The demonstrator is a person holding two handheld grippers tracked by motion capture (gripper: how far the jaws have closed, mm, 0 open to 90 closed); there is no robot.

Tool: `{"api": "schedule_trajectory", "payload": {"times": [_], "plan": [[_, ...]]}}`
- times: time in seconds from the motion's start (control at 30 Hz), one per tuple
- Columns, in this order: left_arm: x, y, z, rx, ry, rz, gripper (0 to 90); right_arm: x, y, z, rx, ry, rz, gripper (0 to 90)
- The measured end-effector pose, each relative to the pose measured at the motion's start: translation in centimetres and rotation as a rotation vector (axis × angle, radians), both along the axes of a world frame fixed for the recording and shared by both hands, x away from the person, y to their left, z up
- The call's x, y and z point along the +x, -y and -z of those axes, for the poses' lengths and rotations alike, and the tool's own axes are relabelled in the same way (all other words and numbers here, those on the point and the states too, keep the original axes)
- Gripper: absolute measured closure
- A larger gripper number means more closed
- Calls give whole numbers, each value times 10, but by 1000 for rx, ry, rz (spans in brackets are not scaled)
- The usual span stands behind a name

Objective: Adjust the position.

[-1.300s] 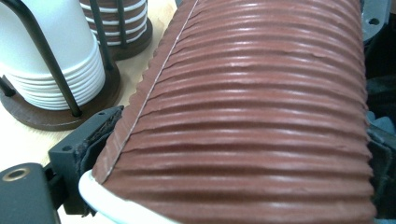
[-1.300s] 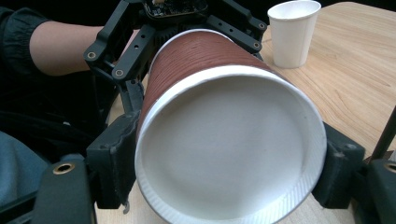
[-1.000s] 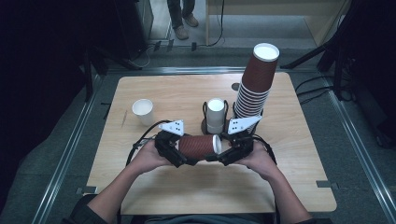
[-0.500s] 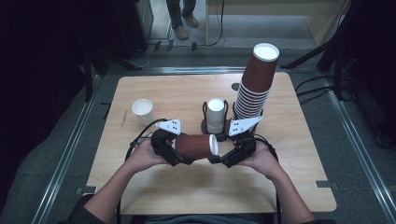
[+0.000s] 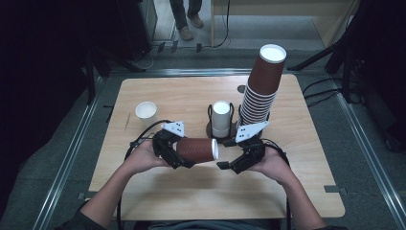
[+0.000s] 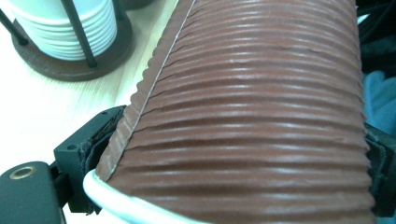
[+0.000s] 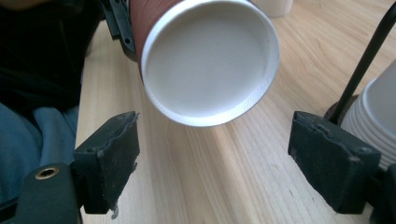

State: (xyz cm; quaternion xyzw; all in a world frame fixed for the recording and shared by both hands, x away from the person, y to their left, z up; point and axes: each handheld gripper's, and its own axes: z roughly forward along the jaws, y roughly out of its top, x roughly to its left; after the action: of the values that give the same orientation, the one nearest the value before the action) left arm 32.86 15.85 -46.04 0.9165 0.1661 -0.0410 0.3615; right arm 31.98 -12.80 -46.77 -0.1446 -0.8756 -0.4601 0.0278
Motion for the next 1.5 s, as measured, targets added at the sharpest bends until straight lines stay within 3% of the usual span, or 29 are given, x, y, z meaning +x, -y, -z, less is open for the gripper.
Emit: {"api": "schedule_trajectory", "payload": {"times": [0.13,0.7,1.07,1.5], "plan": [[3,3,0,80,10,22,70,0,-1,3,-32,11,0,168],[16,17,1,292,-10,37,70,2,-7,6,-84,29,17,168],[15,36,6,365,-25,91,70,2,-19,7,-102,31,-15,168],[9,58,7,360,-41,134,70,0,-38,17,-175,47,-82,169]]}}
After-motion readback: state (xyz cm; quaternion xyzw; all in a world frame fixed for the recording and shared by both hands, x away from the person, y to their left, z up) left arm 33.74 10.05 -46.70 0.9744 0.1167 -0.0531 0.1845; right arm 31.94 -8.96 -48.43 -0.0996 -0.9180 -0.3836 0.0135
